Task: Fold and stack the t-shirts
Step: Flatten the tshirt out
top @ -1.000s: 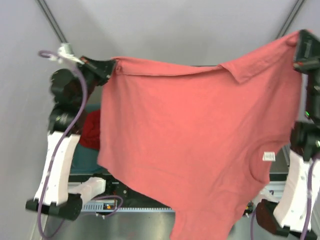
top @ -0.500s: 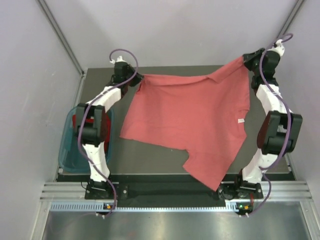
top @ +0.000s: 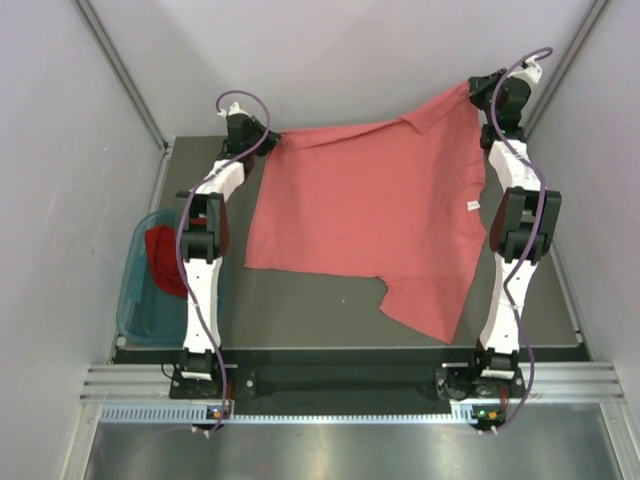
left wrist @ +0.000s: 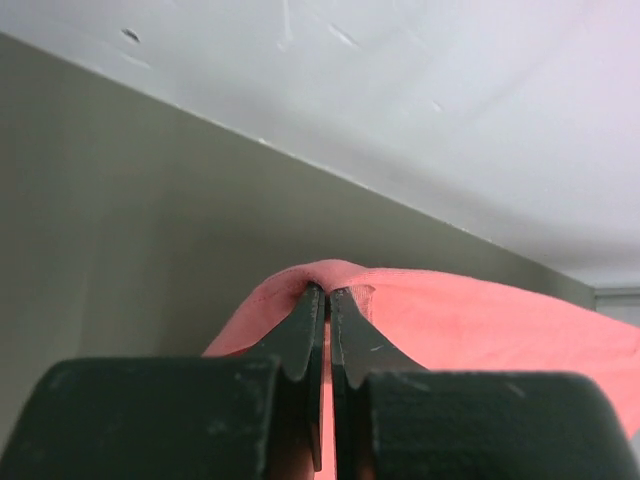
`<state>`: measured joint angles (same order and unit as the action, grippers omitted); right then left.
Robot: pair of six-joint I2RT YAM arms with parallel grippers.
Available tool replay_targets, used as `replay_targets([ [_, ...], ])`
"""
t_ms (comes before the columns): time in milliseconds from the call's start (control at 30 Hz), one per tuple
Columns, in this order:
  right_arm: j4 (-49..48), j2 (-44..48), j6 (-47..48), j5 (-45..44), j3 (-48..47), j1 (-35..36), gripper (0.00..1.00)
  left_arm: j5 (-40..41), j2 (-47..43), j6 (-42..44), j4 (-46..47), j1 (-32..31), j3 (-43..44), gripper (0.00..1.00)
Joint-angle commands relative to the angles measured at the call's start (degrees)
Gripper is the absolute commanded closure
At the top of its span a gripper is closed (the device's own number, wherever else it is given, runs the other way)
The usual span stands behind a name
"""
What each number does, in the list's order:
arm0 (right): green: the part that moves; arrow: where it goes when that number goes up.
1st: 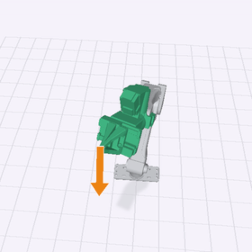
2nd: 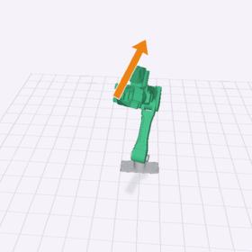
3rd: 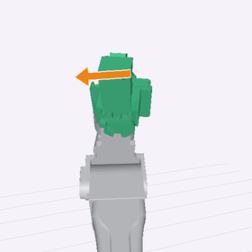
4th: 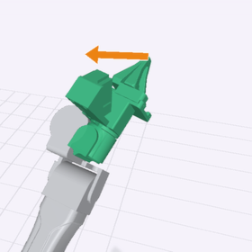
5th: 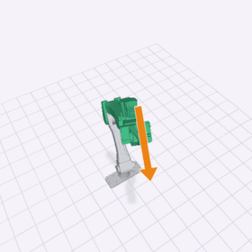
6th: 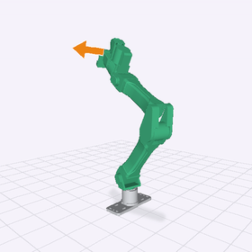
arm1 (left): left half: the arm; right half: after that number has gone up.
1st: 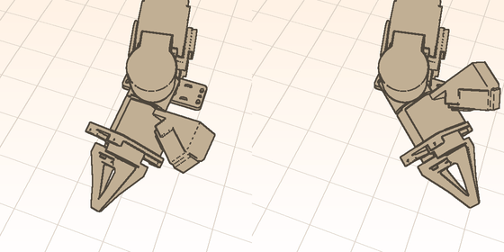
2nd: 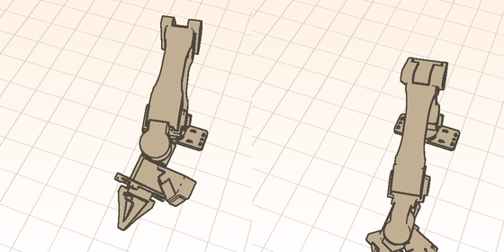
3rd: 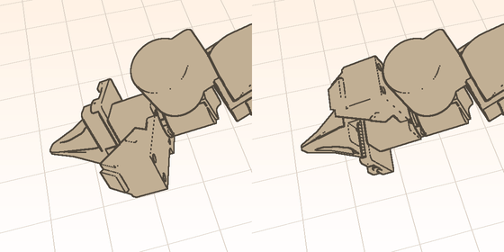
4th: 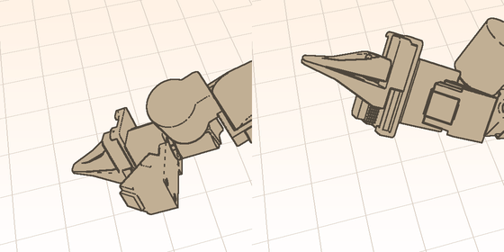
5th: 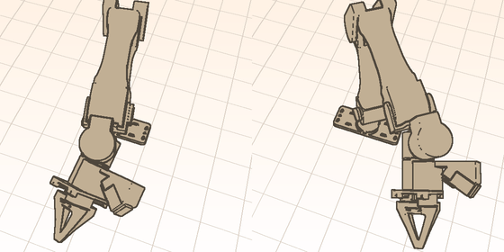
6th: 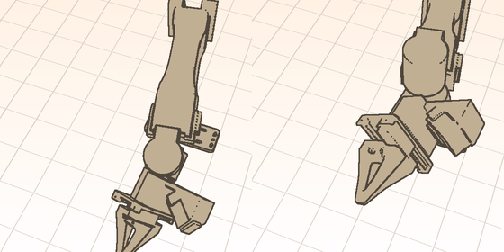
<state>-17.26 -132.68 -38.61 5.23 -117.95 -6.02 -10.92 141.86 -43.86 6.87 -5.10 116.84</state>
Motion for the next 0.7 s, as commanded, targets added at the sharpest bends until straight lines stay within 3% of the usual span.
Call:
replay_targets([
  [0, -2.35, -3.62, -0.15, -2.51, -10.44, 1.62, 1.0, 0.19, 0.96, -0.62, 4.73, 1.59, 4.8, 1.0],
  [133, -0.86, -5.92, -1.99, -4.0, -15.11, 2.15, 1.0, 0.02, 1.75, -0.7, 3.59, 2.46, 7.09, 1.0],
  [167, 0.02, -6.18, -2.34, -4.09, -15.55, 2.15, 0.93, -0.5, 1.75, -1.05, 3.24, 2.55, 7.44, 0.98],
  [200, 0.99, -5.84, -2.43, -3.74, -15.38, 2.07, 0.81, -0.51, 1.58, -1.06, 2.8, 2.64, 7.35, 0.89],
  [233, 4.13, -5.22, -2.09, -3.74, -14.51, 2.07, 0.69, -0.16, 1.23, -1.14, 0.62, 2.73, 7.18, 0.62],
  [267, 6.25, -3.56, -1.91, -3.83, -13.89, 2.07, 0.51, 0.8, 0.01, -0.8, -0.62, 2.73, 6.57, 0.52],
  [333, 13.35, -1.71, -1.3, -4.53, -13.62, 1.8, 0.4, 1.42, -1.41, 0.26, -4.13, 2.73, 6.39, 0.34],
  [400, 25.73, 2.31, -0.42, -6.62, -12.92, 1.19, 0.31, 2.82, -4.83, 2.98, -12.47, 2.38, 6.48, 0.31],
  [433, 29.7, 3.73, -0.07, -6.81, -12.22, 0.75, 0.3, 3.79, -6.23, 4.38, -15.11, 2.2, 6.3, 0.2],
  [467, 38.61, 6.62, 0.2, -6.73, -11.95, -0.21, 0.3, 4.58, -9.29, 7.18, -21.31, 1.86, 6.04, 0.2],
  [567, 51.22, 15.21, 2.31, -6.9, -6.0, -1.01, 0.3, 7.31, -17.98, 9.57, -26.2, 0.8, -1.47, 0.21],
  [667, 53.38, 27.5, 3.54, -5.42, 9.36, -0.83, 0.33, 8.45, -27.93, 11.33, -27.0, -1.13, -13.16, 0.29],
])
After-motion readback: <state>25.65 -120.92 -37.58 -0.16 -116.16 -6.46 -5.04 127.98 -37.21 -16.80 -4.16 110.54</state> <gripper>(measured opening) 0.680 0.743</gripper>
